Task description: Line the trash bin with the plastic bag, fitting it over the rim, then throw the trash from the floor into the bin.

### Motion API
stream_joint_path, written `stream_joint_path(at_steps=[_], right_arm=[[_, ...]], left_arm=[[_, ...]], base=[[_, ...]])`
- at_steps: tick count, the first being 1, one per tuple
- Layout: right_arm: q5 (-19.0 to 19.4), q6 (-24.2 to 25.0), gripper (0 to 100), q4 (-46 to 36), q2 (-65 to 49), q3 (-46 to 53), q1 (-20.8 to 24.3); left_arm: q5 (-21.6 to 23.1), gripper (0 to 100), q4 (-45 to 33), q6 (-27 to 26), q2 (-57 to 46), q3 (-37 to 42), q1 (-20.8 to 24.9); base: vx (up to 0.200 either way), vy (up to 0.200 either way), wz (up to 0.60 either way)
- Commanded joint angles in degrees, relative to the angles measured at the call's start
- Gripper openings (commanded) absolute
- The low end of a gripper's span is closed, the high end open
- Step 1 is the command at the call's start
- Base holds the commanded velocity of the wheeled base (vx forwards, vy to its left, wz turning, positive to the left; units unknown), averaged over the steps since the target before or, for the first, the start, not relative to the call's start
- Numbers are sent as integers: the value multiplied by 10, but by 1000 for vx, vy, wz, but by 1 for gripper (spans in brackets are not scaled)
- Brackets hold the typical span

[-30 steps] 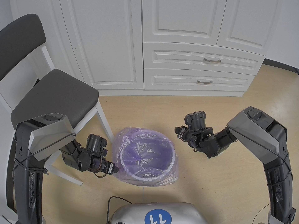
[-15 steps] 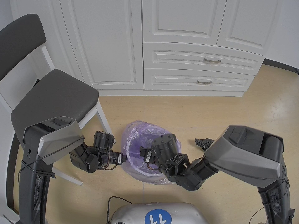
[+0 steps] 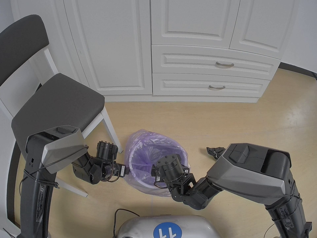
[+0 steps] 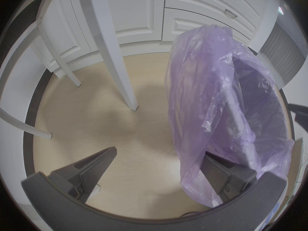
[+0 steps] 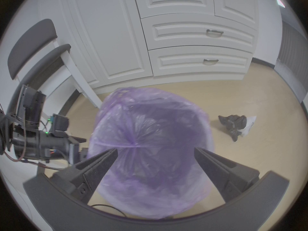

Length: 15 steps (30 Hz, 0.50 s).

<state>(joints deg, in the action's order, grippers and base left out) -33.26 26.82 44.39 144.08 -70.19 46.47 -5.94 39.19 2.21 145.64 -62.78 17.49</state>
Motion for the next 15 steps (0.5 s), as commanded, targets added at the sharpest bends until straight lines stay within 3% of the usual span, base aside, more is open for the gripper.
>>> stream_joint_path(at_steps=[1, 15], right_arm=[[-17, -20, 100, -5, 9, -14, -13], [-14, -6, 100, -72, 34, -31, -3]], left_arm=[[7, 100, 2, -8, 0, 12, -14], [9, 100, 4, -10, -4, 16, -14]], base=[[0, 0, 0], [0, 0, 0]])
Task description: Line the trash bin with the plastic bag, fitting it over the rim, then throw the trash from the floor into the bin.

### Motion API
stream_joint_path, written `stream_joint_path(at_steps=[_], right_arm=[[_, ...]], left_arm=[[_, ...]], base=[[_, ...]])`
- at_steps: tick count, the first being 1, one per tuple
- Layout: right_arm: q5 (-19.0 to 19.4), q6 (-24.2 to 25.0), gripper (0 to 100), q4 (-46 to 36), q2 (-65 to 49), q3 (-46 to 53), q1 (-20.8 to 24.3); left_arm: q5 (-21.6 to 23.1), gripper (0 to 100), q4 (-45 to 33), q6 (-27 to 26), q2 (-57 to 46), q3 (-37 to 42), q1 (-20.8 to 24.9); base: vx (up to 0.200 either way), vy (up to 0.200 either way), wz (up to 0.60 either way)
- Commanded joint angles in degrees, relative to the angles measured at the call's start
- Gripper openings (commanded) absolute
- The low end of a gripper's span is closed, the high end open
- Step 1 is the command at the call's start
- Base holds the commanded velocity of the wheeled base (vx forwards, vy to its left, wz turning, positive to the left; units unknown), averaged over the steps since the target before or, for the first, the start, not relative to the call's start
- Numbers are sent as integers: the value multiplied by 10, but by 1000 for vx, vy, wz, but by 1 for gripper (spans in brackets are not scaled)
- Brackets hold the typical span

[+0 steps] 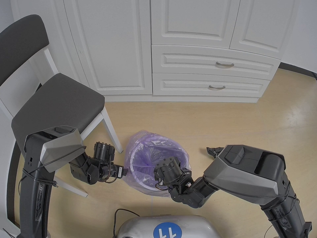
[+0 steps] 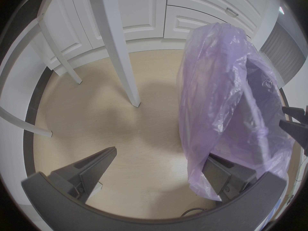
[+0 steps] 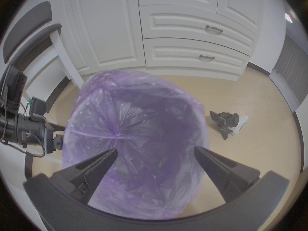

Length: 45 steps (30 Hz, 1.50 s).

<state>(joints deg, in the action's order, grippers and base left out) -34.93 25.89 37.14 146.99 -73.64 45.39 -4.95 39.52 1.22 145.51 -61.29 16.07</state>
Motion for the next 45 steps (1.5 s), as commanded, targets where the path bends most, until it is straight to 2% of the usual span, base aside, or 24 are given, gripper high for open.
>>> stream_joint_path(at_steps=[1, 17, 23, 27, 33, 34, 38, 45], right_arm=[[4, 4, 100, -1, 3, 8, 13], [21, 19, 100, 5, -25, 75, 88], [26, 20, 100, 5, -12, 80, 96], [56, 29, 100, -1, 0, 67, 74], [63, 29, 100, -28, 1, 53, 50], [64, 29, 100, -62, -1, 43, 42], [66, 28, 100, -106, -6, 36, 23], [65, 9, 100, -117, -13, 46, 5]], left_arm=[[0, 100, 0, 0, -3, 1, 0], [0, 100, 0, 0, -14, 6, 1], [-1, 100, 0, -1, -14, 6, 1], [-1, 100, 1, 0, -14, 6, 1], [0, 100, 13, 0, -14, 6, 1], [-1, 100, 20, 0, -14, 6, 1], [-1, 100, 21, 0, -15, 7, 0], [0, 100, 21, 0, -44, 16, 0]], base=[[0, 0, 0], [0, 0, 0], [0, 0, 0], [0, 0, 0], [0, 0, 0], [0, 0, 0], [0, 0, 0], [0, 0, 0]])
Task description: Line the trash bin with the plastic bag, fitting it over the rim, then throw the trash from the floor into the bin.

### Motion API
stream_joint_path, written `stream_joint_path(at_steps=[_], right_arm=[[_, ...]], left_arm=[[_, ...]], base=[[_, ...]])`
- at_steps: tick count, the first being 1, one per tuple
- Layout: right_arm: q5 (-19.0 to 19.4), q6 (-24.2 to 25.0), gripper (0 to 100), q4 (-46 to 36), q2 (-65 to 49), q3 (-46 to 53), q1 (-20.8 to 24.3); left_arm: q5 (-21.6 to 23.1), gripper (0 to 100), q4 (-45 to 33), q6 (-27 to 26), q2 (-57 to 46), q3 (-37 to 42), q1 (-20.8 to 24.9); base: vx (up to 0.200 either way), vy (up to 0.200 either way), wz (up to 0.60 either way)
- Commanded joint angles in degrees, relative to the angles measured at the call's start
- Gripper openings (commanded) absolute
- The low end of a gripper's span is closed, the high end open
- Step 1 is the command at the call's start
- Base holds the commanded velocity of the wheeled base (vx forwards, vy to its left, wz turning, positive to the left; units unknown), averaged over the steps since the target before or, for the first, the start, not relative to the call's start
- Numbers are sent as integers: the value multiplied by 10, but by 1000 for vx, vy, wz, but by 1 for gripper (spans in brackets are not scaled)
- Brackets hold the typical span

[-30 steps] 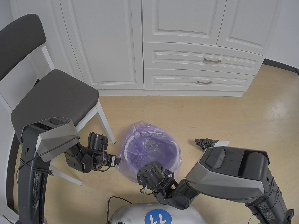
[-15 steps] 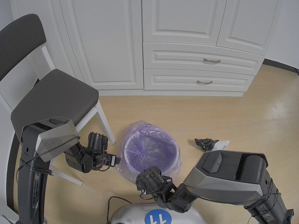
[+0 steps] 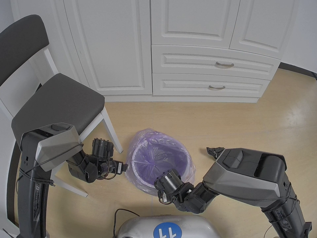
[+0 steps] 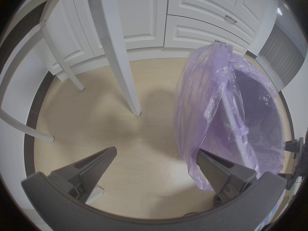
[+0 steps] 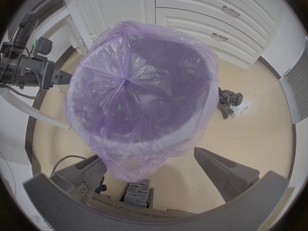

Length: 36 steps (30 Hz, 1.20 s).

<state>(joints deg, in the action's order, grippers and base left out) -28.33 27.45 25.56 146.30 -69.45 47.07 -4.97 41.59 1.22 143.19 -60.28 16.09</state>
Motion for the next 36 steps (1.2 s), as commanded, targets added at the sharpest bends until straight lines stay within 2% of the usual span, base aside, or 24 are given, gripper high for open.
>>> stream_joint_path(at_steps=[1, 9, 11, 14, 17, 23, 27, 36], right_arm=[[-1, -10, 100, -1, -7, 6, -15], [0, -54, 100, 1, -16, 23, -63], [11, -64, 100, 1, -22, 27, -75], [24, -65, 100, 0, -29, 36, -79], [35, -83, 100, 3, -33, 56, -79], [50, -124, 100, 7, -36, 83, -100], [62, -135, 100, 7, -39, 93, -105], [76, -137, 100, 10, -43, 104, -97]], left_arm=[[1, 100, 1, 1, -27, 8, 0], [13, 100, 46, 0, -50, 38, 4], [18, 100, 46, -1, -58, 46, 4], [29, 100, 42, -7, -66, 58, 4], [45, 100, 47, -49, -71, 76, 0], [49, 100, 49, -53, -81, 84, 3], [59, 100, 53, -50, -68, 81, 9], [60, 100, 191, 5, -25, 67, 30]], base=[[0, 0, 0], [0, 0, 0], [0, 0, 0], [0, 0, 0], [0, 0, 0], [0, 0, 0], [0, 0, 0], [0, 0, 0]])
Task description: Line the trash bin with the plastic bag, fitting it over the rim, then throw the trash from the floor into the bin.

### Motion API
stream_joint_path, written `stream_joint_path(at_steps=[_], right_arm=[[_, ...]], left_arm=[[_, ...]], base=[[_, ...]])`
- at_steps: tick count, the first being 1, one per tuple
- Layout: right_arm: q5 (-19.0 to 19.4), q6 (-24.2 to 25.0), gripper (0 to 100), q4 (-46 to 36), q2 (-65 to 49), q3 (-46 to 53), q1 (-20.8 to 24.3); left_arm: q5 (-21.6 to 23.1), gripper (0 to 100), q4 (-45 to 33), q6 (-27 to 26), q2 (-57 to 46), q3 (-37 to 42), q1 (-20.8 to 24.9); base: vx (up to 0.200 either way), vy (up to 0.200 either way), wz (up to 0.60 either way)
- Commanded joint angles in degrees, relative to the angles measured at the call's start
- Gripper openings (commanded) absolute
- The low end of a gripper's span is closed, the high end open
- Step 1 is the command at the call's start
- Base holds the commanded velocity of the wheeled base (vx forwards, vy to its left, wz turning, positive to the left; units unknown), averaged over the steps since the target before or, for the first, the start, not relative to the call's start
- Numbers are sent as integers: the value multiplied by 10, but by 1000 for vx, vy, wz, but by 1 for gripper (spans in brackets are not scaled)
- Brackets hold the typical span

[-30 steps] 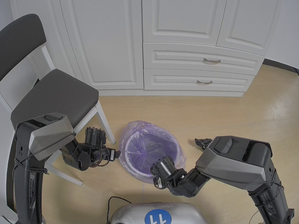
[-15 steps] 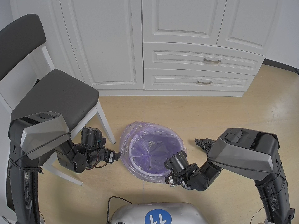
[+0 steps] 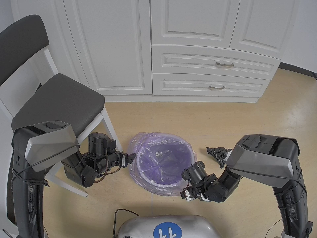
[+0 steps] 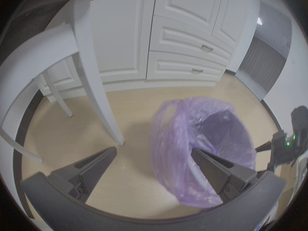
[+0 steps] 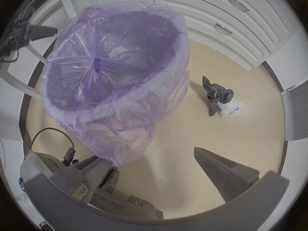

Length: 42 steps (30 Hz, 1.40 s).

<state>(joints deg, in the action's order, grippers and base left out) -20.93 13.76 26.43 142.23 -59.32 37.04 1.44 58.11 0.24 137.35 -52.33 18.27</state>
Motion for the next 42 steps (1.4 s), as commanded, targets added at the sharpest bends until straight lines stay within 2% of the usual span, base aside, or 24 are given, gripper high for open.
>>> stream_joint_path(at_steps=[1, 10, 13, 17, 19, 25, 29, 36, 41, 42], right_arm=[[2, -1, 100, 1, -2, 3, 3], [2, 0, 100, 4, -1, 3, 4], [2, 0, 100, 5, -1, 3, 4], [2, -1, 100, 15, -1, 6, 4], [2, -1, 100, 15, -1, 6, 4], [2, -1, 100, 15, -1, 6, 4], [1, -1, 100, 15, -1, 9, 4], [2, -3, 100, 15, -23, 28, 8], [17, -22, 100, 22, -86, 78, 12], [28, -38, 100, 37, -111, 102, 10]], left_arm=[[-4, 100, 26, 14, 34, -13, 8], [-10, 100, 23, 27, 100, -87, -16], [-24, 100, 14, 37, 126, -118, -22], [-50, 100, -40, 62, 143, -162, -25], [-50, 100, -49, 66, 143, -165, -25], [-50, 100, -182, 117, 134, -218, -22], [-51, 100, -220, 157, 136, -248, -18], [-52, 100, -214, 159, 131, -236, -16], [-54, 100, -212, 150, 68, -172, -8], [-54, 100, -211, 136, 46, -147, -5]], base=[[0, 0, 0], [0, 0, 0], [0, 0, 0], [0, 0, 0], [0, 0, 0], [0, 0, 0], [0, 0, 0], [0, 0, 0], [0, 0, 0], [0, 0, 0]])
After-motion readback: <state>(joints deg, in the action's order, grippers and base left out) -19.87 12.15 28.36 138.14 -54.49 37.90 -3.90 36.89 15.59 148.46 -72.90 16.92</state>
